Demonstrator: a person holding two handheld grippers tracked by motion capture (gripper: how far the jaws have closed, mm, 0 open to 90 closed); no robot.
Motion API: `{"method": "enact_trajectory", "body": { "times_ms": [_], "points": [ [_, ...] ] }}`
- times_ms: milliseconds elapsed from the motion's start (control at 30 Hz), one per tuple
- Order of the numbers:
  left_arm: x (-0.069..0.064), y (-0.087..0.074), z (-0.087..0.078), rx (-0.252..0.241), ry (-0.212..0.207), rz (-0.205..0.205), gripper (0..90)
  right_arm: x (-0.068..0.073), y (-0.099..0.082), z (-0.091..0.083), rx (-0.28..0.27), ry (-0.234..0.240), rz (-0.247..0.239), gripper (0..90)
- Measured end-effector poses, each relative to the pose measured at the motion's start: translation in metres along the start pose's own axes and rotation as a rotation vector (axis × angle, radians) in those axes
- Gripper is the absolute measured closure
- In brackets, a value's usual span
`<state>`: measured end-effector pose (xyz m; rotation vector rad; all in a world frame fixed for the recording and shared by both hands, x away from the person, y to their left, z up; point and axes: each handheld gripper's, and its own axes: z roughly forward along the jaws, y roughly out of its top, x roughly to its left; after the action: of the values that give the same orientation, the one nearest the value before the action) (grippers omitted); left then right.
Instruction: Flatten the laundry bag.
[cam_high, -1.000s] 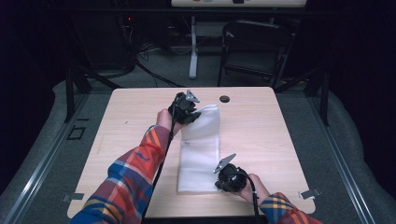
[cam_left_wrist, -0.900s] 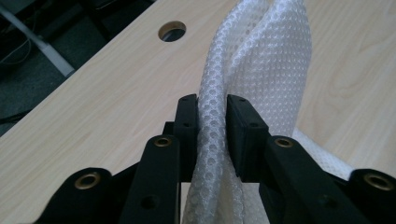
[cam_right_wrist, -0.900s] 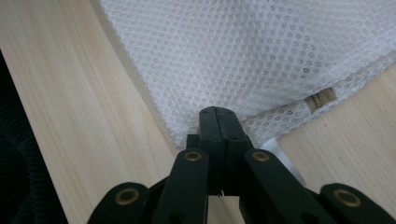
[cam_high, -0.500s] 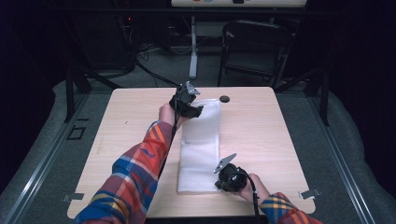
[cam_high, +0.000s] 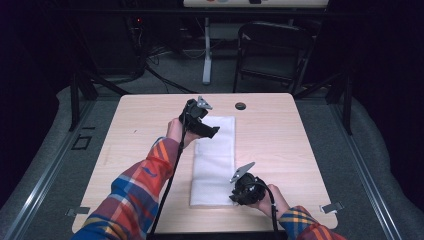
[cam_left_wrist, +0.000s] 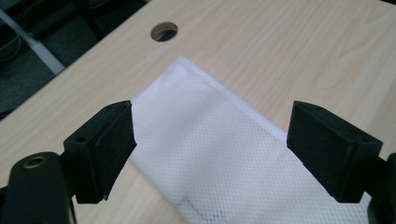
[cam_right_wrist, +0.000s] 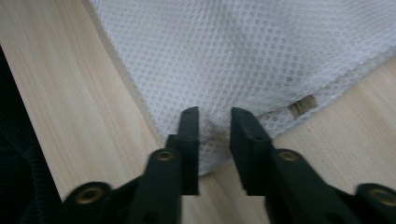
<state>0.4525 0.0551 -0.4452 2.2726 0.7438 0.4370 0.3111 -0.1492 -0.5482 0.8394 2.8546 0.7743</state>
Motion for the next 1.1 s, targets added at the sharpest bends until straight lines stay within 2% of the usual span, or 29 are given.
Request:
{"method": "enact_trajectory", "body": {
  "times_ms": [100,233,333,467,633,700,933,1100],
  "points": [
    [-0.007,-0.011,-0.002,0.016,-0.027,0.012,13.9,-0.001,0.001,-0.005,-0.016,0.002,0.007,56.6],
    [-0.015,-0.025,-0.003,0.036,-0.050,0.013,12.5,-0.003,0.001,-0.010,-0.031,0.009,0.010,43.8],
    [-0.021,-0.035,-0.005,0.054,-0.078,0.014,11.9,-0.004,0.000,-0.011,-0.047,-0.003,0.041,33.1],
    [-0.027,-0.045,-0.008,0.062,-0.099,0.015,10.8,-0.007,0.000,-0.014,-0.014,-0.002,0.040,22.4],
    [-0.034,-0.058,-0.012,0.074,-0.110,0.021,10.6,-0.009,-0.002,-0.018,-0.035,-0.012,0.060,19.2],
    [-0.037,-0.063,-0.012,0.069,-0.109,0.012,10.4,-0.011,-0.002,-0.020,-0.033,-0.010,0.054,18.3],
    [-0.053,-0.083,-0.013,0.096,-0.126,0.025,10.0,-0.011,-0.004,-0.023,-0.044,-0.019,0.064,18.6],
    [-0.062,-0.090,-0.014,0.106,-0.136,0.025,10.0,-0.012,-0.005,-0.026,-0.051,-0.031,0.068,19.3]
  ]
}}
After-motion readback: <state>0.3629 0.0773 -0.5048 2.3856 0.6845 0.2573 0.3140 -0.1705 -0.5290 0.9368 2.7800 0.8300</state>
